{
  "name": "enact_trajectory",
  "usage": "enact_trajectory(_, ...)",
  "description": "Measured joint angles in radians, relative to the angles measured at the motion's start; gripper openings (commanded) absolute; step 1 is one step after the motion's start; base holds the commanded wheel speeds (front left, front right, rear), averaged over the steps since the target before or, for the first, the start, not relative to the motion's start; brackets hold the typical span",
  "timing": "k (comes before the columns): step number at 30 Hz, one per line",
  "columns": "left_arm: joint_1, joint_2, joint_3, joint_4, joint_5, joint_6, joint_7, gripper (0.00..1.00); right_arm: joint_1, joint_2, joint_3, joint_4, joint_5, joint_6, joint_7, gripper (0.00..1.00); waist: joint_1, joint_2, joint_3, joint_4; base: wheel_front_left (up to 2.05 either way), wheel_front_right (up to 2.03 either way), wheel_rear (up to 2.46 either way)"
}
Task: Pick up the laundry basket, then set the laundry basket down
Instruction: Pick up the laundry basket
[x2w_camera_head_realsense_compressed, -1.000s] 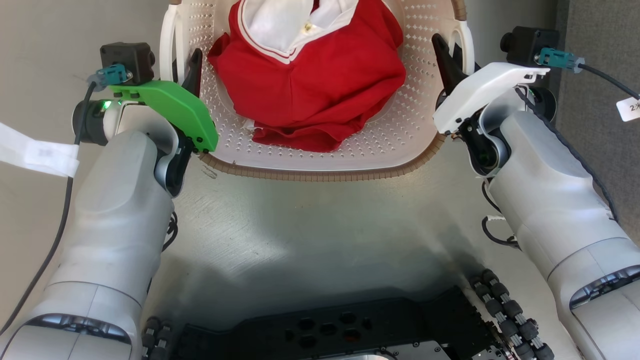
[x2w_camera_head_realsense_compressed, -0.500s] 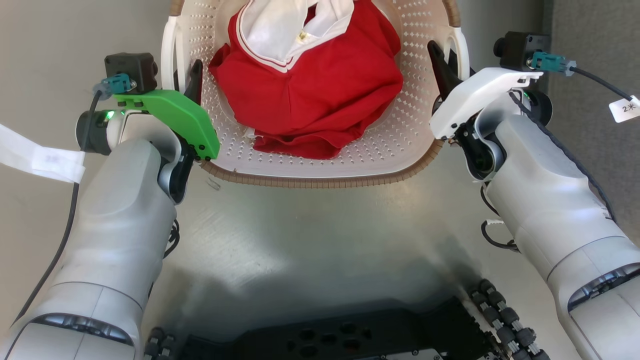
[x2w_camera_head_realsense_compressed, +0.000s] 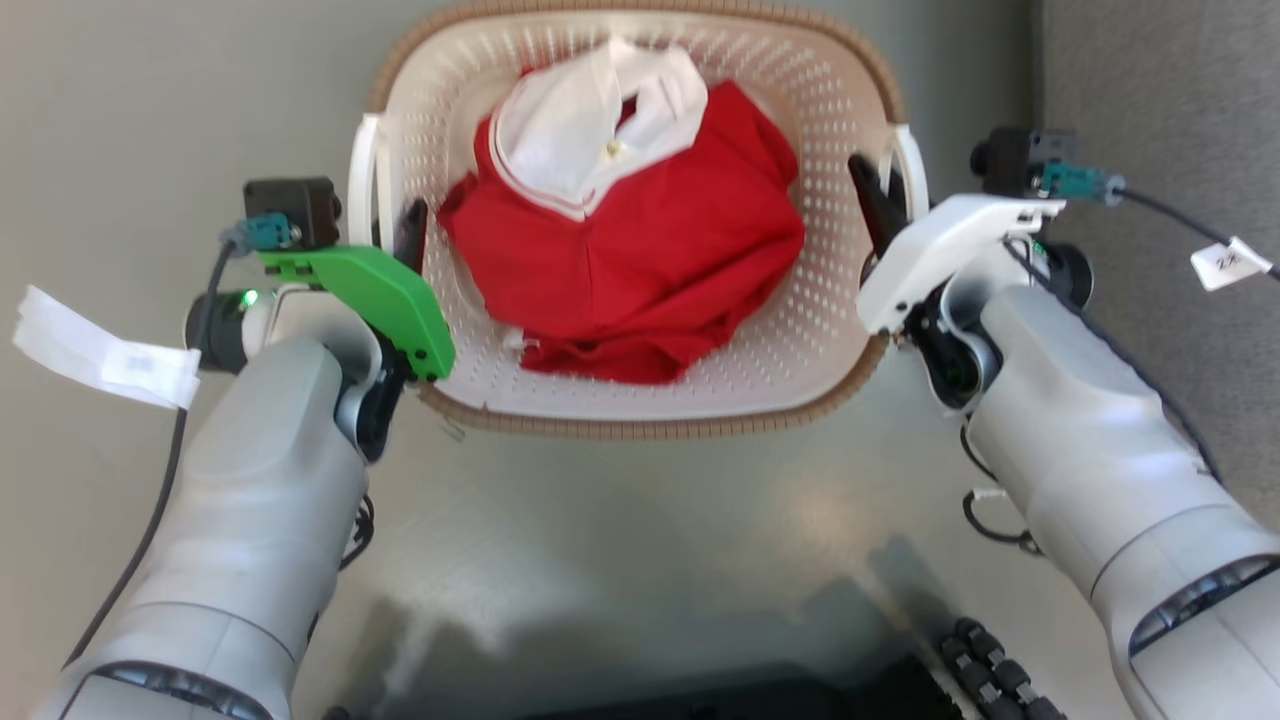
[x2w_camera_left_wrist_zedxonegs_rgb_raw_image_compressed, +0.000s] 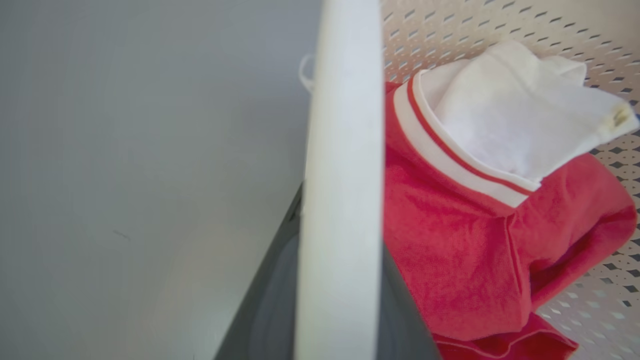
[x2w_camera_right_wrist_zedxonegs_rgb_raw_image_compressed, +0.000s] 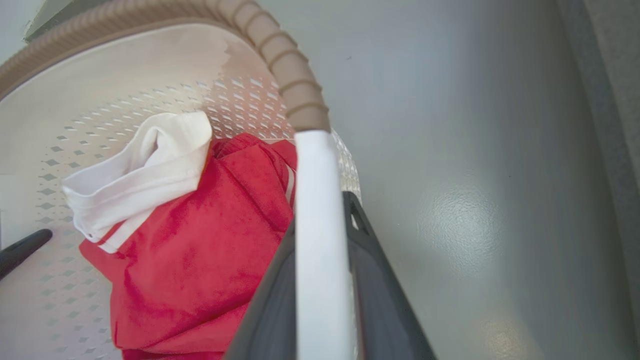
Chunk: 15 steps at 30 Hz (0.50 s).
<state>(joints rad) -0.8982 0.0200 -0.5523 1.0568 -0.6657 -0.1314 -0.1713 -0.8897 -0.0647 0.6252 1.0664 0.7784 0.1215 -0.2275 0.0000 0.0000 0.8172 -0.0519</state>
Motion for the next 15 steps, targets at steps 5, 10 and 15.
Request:
enact_trajectory(5, 0.034, 0.000, -0.033, 0.012, -0.027, 0.001, 0.040, 0.00, 0.041, 0.000, 0.033, 0.009, 0.038, 0.000, 0.033, 0.00, -0.0001, 0.0000, -0.080, 0.003, 0.00, 0.00, 0.00)
enact_trajectory(10, 0.063, 0.000, -0.046, 0.028, -0.070, 0.001, 0.069, 0.00, 0.059, 0.000, 0.066, 0.009, 0.070, -0.002, 0.077, 0.00, 0.0000, 0.0000, -0.150, 0.004, 0.00, 0.00, 0.00)
enact_trajectory(15, 0.093, 0.000, -0.065, 0.033, -0.112, 0.001, 0.112, 0.00, 0.083, -0.001, 0.092, 0.014, 0.096, -0.008, 0.129, 0.00, 0.0000, 0.0000, -0.220, 0.002, 0.00, 0.00, 0.00)
